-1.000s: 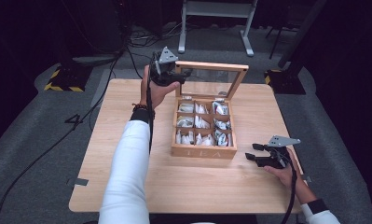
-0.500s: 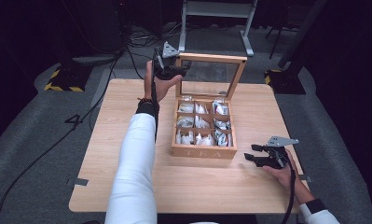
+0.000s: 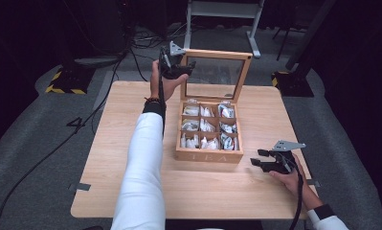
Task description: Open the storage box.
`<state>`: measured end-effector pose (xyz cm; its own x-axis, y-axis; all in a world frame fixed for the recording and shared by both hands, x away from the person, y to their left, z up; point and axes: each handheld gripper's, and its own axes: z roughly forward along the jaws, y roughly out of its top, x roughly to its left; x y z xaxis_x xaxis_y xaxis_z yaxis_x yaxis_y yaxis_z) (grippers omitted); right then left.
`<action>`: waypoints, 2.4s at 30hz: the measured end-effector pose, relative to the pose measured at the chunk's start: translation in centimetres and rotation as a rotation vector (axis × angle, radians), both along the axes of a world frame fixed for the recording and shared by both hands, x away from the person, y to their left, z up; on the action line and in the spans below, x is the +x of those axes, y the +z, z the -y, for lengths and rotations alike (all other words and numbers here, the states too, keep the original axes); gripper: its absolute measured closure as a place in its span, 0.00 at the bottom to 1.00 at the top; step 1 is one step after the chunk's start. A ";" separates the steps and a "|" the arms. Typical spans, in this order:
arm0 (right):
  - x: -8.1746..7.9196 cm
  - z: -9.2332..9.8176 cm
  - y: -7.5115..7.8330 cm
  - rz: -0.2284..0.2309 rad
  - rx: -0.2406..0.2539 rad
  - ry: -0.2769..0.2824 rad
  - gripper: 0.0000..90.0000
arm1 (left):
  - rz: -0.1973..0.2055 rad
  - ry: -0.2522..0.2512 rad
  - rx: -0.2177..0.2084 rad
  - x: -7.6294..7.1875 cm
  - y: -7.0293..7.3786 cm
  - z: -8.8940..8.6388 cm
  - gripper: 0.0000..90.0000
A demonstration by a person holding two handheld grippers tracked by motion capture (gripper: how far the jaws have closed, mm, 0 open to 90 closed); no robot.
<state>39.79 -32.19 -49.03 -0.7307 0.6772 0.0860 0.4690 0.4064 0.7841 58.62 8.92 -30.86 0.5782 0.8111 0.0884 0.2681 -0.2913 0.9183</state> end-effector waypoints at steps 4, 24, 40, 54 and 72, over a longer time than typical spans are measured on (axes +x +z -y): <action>-0.1 -0.2 -0.1 0.000 -0.008 0.007 0.46 | -0.011 0.007 -0.005 0.4 -0.5 -0.1 0.56; -0.1 0.0 -0.6 -0.020 -0.015 0.003 0.46 | -0.153 0.061 0.092 1.6 -5.5 0.1 0.56; -0.1 0.0 -0.7 -0.024 -0.025 0.008 0.45 | -0.224 0.021 0.129 1.2 -8.8 -0.1 0.55; -0.1 0.3 -0.9 -0.022 -0.062 0.008 0.43 | -0.210 -0.053 0.213 -3.1 -8.3 -0.6 0.27; 0.0 0.2 -1.1 -0.014 -0.066 0.007 0.37 | -0.179 -0.127 0.310 -12.3 -8.8 -5.6 0.19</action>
<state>39.79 -32.39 -50.12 -0.7344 0.6767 0.0517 0.4770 0.4604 0.7487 46.36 14.57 -39.67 0.7008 0.6827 0.2071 0.3604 -0.5893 0.7231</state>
